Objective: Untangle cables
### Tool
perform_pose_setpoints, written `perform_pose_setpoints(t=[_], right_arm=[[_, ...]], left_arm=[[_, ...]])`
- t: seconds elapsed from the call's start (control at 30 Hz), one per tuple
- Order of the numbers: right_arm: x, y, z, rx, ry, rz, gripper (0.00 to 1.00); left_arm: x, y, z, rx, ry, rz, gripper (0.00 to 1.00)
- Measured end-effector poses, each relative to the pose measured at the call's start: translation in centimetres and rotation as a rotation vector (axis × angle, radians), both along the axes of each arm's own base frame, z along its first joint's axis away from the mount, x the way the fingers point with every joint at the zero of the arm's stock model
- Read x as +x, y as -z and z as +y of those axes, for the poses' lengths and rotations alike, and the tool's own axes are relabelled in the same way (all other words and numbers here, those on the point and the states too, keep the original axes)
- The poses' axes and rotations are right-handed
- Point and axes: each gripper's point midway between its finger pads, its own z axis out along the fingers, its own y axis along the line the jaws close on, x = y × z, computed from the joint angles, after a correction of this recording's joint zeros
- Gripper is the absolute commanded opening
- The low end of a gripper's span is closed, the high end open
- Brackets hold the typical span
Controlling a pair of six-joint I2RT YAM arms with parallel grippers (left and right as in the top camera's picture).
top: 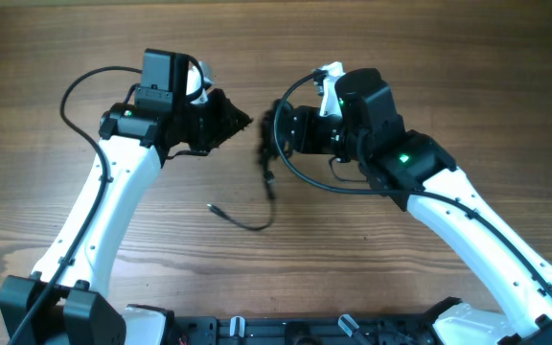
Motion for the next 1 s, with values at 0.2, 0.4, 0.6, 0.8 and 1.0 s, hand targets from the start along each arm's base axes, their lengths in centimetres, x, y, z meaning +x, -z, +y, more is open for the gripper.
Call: perform_pose_setpoints(t=[0.2,0.4,0.6,0.8,1.0], right_arm=[[0.4,1.5,-1.8,-0.113,0.020,-0.014,0.05],[0.0,7.8,-5.8,-0.417,0.070,0.087,0.20],[0.3,14.3,-5.5,-0.544,-0.027,0.182,0.57],[0.7,12.9,-4.5,-0.408,-0.085,0.199,0.56],[4.4,10.9,-10.1,-0.304,0.083,0.214,0.54]], left_arm=[[0.2,1.0,1.8,0.113,-0.004,-0.022,0.98],[0.0,2.4,4.6,0.269,-0.064,-0.001,1.00],[0.7,2.8,8.2,0.308,-0.169,0.023,0.95],[0.4,2.6,6.5,0.278,-0.127,0.016,0.81],[-0.9,2.8,0.6,0.208,-0.068,0.052,0.61]])
